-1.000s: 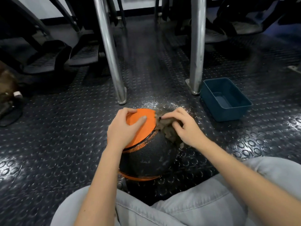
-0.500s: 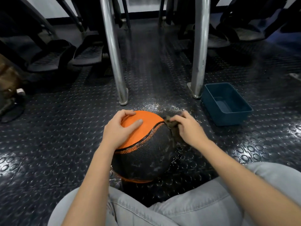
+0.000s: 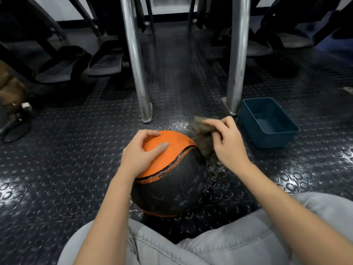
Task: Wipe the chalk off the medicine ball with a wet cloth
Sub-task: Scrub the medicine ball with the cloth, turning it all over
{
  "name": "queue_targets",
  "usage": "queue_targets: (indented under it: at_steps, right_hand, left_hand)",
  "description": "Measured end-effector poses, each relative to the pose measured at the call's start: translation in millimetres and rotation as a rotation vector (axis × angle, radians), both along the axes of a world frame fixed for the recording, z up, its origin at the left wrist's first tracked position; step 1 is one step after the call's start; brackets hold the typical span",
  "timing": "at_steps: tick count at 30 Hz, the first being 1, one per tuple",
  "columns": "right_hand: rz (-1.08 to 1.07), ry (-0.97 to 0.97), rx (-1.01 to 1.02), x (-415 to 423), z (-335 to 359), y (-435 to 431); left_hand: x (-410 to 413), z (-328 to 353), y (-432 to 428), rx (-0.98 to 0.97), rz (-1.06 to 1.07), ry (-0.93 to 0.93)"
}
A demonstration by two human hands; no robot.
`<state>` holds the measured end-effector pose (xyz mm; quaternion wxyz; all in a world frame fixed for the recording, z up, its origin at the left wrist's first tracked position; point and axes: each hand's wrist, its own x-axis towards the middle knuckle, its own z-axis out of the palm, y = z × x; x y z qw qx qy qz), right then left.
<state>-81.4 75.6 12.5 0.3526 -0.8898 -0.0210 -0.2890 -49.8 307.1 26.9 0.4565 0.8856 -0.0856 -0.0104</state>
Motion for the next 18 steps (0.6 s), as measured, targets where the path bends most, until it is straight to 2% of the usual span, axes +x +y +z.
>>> queue_targets:
  at_steps: [1, 2, 4, 6, 7, 8, 9, 11, 12, 14, 17, 18]
  right_hand:
    - [0.078, -0.074, 0.006, -4, 1, 8]
    - [0.153, -0.064, -0.014, -9, -4, 15]
    - [0.168, 0.14, -0.078, -9, -18, 17]
    - [-0.009, 0.453, -0.235, 1, -24, -1]
    - [-0.091, 0.519, -0.267, 3, -24, -9]
    - [-0.127, 0.475, -0.232, 3, -19, -12]
    - [-0.11, 0.339, -0.151, 2, -13, -9]
    - [0.056, 0.068, 0.001, -10, 1, 8]
    - [0.152, -0.002, 0.003, -17, 1, 16]
    - [0.219, 0.064, -0.107, -26, -14, 26]
    - [-0.086, 0.407, -0.208, -9, -28, 0]
    - [-0.161, 0.45, -0.189, -6, -27, -5]
  left_hand:
    - [0, -1, 1, -0.004, -0.001, 0.0]
    - [1, -1, 1, -0.007, 0.001, 0.001]
    - [1, 0, 0, -0.001, 0.003, -0.002]
    - [2, 0, -1, -0.009, 0.001, 0.002]
    - [3, -1, -1, -0.025, -0.004, 0.006]
    - [3, -2, -2, -0.046, -0.005, 0.006]
    - [4, -2, -2, -0.065, 0.01, 0.005]
    - [6, -4, -2, -0.082, 0.075, 0.025]
    - [9, -4, -4, -0.079, 0.109, 0.032]
    - [13, -2, -8, -0.079, 0.158, 0.053]
    - [13, -1, -14, -0.075, 0.217, 0.076]
    - [12, -1, -16, -0.07, 0.24, 0.073]
